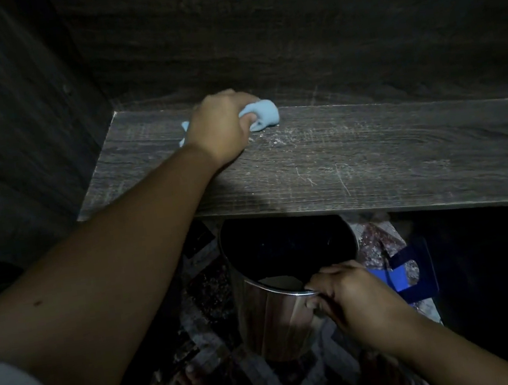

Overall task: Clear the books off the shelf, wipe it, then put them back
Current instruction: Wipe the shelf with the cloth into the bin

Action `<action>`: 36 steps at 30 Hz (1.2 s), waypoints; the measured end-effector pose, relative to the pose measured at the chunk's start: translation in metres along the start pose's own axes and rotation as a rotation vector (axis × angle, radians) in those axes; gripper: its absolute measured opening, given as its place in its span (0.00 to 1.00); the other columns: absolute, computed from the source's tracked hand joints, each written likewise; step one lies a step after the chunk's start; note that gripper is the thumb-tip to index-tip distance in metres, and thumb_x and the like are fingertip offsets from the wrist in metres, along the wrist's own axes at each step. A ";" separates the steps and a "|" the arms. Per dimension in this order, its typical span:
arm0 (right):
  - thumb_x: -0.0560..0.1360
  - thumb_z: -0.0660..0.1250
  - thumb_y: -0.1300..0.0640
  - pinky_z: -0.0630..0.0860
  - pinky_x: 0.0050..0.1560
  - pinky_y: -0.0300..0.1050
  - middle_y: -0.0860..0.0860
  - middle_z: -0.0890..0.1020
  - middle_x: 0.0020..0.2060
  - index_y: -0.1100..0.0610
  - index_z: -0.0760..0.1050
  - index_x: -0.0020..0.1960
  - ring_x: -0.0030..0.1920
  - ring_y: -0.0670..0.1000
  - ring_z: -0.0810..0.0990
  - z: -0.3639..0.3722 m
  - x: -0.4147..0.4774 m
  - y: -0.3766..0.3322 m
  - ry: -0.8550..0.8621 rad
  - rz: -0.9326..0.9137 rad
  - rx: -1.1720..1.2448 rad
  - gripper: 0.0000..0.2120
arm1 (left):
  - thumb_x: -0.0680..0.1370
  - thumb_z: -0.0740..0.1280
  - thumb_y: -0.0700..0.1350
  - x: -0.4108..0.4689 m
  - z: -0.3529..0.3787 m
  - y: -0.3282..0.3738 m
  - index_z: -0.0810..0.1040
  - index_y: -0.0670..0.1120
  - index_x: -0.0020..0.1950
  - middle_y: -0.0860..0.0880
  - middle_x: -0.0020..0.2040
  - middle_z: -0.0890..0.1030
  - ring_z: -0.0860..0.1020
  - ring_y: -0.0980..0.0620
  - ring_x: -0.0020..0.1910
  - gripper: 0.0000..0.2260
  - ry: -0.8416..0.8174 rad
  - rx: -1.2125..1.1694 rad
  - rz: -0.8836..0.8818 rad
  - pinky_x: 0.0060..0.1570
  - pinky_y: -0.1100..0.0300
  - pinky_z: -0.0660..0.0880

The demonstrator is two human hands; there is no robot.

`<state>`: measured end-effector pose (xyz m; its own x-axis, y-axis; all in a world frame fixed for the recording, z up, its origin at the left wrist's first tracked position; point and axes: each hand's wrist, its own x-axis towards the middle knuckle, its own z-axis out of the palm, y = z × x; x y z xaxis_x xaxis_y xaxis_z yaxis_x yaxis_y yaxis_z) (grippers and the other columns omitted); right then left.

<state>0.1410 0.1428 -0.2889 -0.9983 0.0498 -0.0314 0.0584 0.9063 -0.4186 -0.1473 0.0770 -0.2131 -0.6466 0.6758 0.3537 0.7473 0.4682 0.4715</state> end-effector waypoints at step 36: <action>0.66 0.70 0.56 0.69 0.41 0.35 0.43 0.77 0.31 0.48 0.77 0.39 0.32 0.47 0.76 -0.011 -0.019 0.012 0.100 -0.005 0.017 0.04 | 0.76 0.58 0.55 -0.017 0.017 0.015 0.75 0.54 0.67 0.54 0.68 0.74 0.73 0.50 0.65 0.20 -0.221 -0.014 0.198 0.65 0.52 0.68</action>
<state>0.1604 0.1570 -0.2830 -0.9942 0.0876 0.0615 0.0524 0.8993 -0.4343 -0.1223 0.0828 -0.2258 -0.4383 0.8614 0.2566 0.8525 0.3079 0.4225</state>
